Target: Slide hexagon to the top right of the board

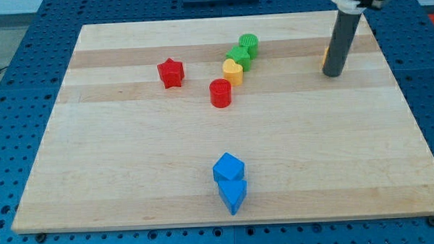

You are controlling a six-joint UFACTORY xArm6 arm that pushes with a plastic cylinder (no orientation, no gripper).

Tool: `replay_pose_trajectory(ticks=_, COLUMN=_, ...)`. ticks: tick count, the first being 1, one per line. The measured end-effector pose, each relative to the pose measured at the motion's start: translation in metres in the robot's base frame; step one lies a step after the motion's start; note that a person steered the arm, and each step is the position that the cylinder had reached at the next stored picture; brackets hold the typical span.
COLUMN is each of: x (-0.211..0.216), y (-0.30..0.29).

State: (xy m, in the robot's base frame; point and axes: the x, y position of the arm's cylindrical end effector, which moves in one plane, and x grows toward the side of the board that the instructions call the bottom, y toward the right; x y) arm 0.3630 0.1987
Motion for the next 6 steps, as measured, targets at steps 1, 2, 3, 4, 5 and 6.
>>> replay_pose_trajectory(ticks=1, x=-0.015, y=0.003)
replay_pose_trajectory(ticks=2, x=-0.035, y=0.003)
replay_pose_trajectory(ticks=3, x=-0.041, y=0.003)
replay_pose_trajectory(ticks=4, x=-0.024, y=0.008)
replay_pose_trajectory(ticks=5, x=-0.032, y=0.026)
replay_pose_trajectory(ticks=6, x=-0.056, y=0.028)
